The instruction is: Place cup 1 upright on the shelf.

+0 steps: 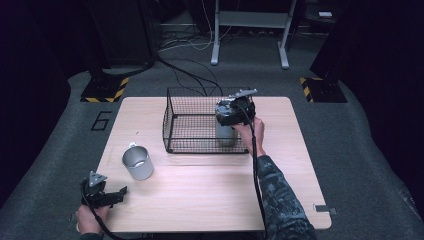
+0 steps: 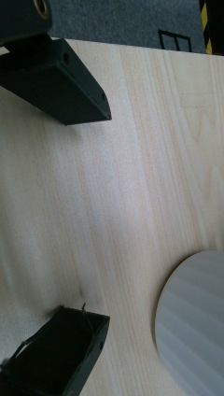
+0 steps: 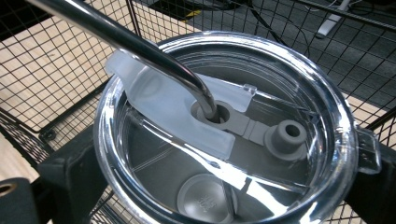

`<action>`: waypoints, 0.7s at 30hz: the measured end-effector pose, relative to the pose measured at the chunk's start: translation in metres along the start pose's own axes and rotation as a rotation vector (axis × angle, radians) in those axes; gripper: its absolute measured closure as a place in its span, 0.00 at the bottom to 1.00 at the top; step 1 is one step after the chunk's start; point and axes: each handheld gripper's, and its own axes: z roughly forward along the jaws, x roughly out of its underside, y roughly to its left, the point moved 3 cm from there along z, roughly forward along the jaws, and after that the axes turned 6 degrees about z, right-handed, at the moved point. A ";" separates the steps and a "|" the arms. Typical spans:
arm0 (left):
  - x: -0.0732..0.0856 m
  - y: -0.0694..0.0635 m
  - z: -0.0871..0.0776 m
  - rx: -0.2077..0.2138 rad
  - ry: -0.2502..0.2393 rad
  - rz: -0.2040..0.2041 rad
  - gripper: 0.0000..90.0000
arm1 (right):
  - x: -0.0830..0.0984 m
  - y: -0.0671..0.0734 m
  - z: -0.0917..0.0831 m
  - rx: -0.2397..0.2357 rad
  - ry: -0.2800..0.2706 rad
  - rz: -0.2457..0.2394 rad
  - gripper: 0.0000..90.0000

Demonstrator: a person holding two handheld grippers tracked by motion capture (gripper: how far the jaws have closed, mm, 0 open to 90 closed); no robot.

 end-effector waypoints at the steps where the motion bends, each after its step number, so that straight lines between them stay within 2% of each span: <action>1: 0.000 0.000 0.000 0.000 0.000 -0.001 0.04 | 0.000 0.000 0.001 0.003 -0.003 -0.011 0.03; 2: 0.000 0.000 0.000 0.000 0.000 0.000 0.04 | 0.000 0.001 0.001 0.007 -0.001 0.004 0.03; 10: 0.000 0.000 0.000 0.000 -0.002 0.001 0.04 | 0.003 0.002 0.004 0.007 0.014 -0.012 0.03; 14: 0.000 0.000 0.000 0.000 -0.001 0.000 0.04 | 0.006 0.003 0.006 0.016 0.021 -0.005 0.03; 17: 0.000 0.000 0.000 0.000 -0.002 0.001 0.04 | 0.007 0.000 0.004 0.004 0.016 -0.023 0.03; 19: 0.000 0.000 0.000 0.000 -0.002 0.001 0.05 | 0.008 0.001 0.004 0.001 0.015 -0.003 0.03; 21: 0.000 0.000 0.000 0.000 -0.002 0.001 0.04 | 0.009 -0.001 0.002 -0.004 0.029 -0.009 0.03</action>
